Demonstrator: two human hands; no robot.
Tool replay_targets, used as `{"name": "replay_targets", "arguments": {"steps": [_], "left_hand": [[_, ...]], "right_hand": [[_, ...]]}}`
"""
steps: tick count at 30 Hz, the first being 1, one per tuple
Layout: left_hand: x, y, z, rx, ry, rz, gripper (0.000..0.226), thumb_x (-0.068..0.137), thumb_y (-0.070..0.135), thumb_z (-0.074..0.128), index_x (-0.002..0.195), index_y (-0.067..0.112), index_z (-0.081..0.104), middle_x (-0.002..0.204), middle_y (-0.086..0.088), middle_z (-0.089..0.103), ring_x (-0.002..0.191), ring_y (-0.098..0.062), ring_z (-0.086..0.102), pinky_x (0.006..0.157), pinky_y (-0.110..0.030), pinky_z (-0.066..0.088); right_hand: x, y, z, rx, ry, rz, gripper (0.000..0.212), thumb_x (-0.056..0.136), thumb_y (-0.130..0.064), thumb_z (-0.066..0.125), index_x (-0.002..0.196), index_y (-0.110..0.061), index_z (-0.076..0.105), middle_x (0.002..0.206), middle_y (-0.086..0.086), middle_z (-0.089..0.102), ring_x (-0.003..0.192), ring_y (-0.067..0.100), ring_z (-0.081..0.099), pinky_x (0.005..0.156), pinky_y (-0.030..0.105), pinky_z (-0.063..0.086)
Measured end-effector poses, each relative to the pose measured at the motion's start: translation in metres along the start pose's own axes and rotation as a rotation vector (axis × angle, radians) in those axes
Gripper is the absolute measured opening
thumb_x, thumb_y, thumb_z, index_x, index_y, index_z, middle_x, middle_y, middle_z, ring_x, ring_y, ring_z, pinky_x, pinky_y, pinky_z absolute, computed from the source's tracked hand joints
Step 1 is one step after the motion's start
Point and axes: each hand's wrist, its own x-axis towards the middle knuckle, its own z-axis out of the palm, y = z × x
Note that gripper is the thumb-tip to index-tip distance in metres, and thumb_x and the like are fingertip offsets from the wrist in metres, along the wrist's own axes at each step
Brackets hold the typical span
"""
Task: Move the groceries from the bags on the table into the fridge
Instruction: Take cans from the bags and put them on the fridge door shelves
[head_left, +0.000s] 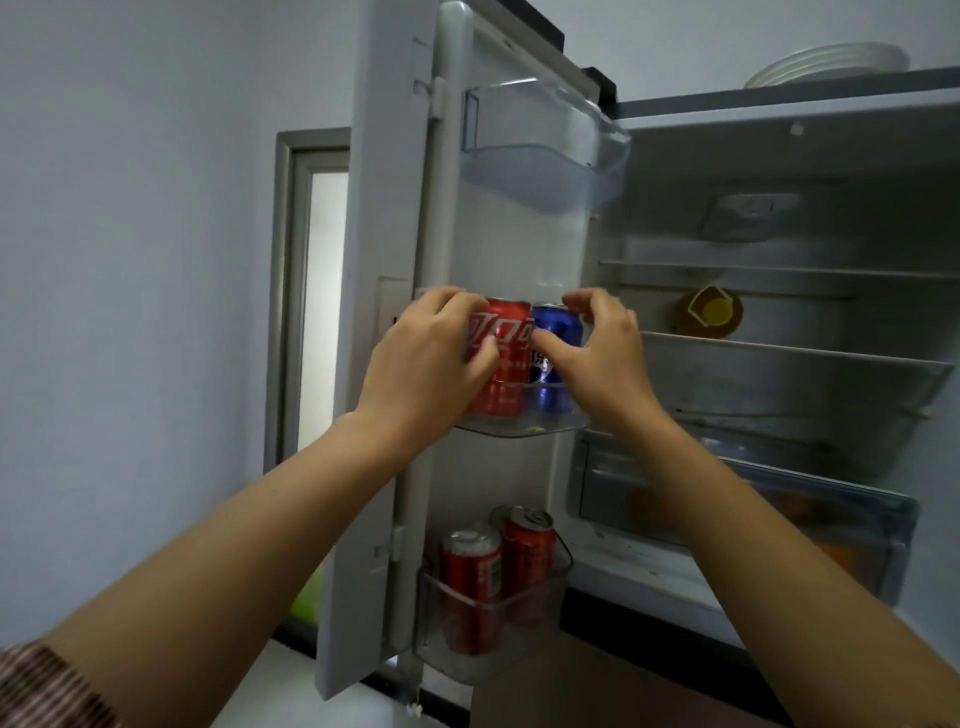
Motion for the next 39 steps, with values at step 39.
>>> {"name": "replay_targets", "arguments": {"steps": [39], "left_hand": [[-0.491,-0.484,-0.636,0.810,-0.343,-1.057,0.040,0.091,0.029,0.052,0.129,0.016,0.050,0.134,-0.005,0.044,0.128,-0.023,0.034,0.099,-0.038,0.041]], "right_hand": [[-0.467,-0.576,0.605,0.188,-0.996,-0.548,0.041,0.091,-0.040,0.051,0.127,-0.020,0.050,0.131,-0.001,0.052,0.122,0.020,0.043,0.102,0.042,0.031]]}}
